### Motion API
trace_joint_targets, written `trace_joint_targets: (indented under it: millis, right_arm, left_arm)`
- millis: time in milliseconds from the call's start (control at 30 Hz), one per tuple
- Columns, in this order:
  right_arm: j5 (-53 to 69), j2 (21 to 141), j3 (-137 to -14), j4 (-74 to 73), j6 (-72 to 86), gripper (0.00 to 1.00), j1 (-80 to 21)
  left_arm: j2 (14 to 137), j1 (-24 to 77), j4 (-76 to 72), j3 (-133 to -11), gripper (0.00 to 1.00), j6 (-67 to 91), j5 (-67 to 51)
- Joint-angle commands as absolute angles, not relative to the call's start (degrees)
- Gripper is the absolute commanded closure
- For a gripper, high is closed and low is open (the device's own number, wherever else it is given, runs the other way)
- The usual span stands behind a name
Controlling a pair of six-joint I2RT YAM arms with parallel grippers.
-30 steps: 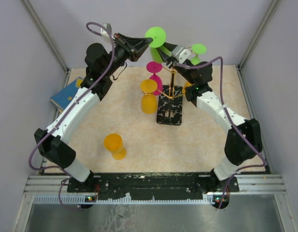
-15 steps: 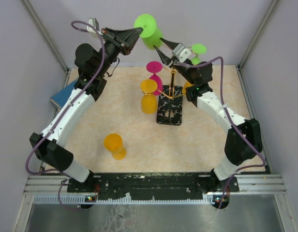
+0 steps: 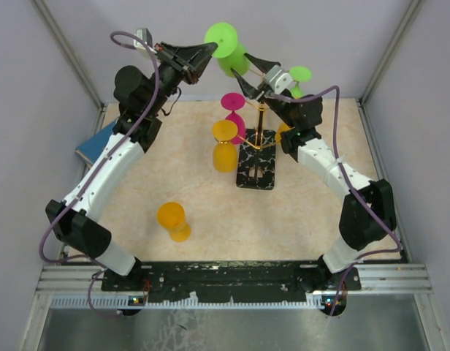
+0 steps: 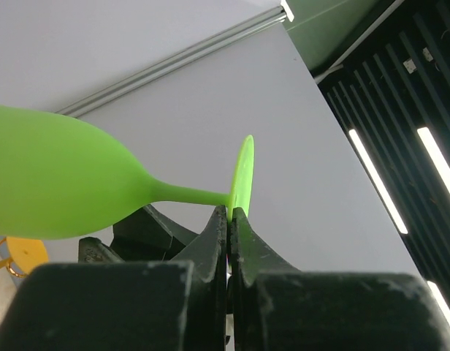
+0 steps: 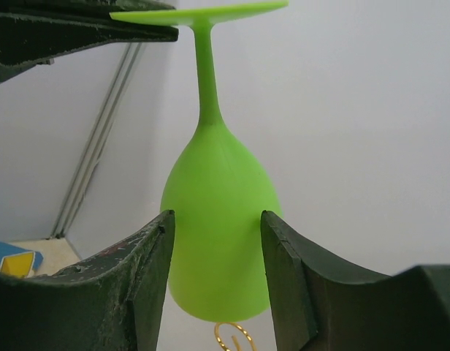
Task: Place the wine glass upside down on the wine glass rack
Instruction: Turn the wine glass upside down at the wine rack.
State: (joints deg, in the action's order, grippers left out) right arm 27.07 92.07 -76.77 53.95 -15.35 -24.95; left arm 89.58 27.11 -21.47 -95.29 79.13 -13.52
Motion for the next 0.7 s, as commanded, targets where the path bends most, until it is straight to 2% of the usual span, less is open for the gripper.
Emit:
trace_joint_targets:
  millis: [0, 367, 533, 667]
  right_arm:
    - [27.5, 89.5, -79.1, 58.2, -13.4, 0.49, -24.8]
    - [29.3, 92.4, -82.4, 60.6, -9.9, 0.49, -24.9]
    - [29.6, 93.8, -83.9, 59.7, -9.7, 0.56, -25.0]
    - [30.0, 94.2, -84.7, 59.0, -9.7, 0.57, -25.0]
  left_arm:
    - [90.6, 27.2, -23.4, -94.8, 1.0, 81.7, -16.4]
    - [91.8, 27.3, -22.8, -95.0, 1.0, 83.3, -18.3]
    - [91.9, 27.3, -23.0, -95.3, 1.0, 83.3, -18.5]
    - [92.2, 27.3, -23.1, -95.6, 1.0, 83.3, -18.6]
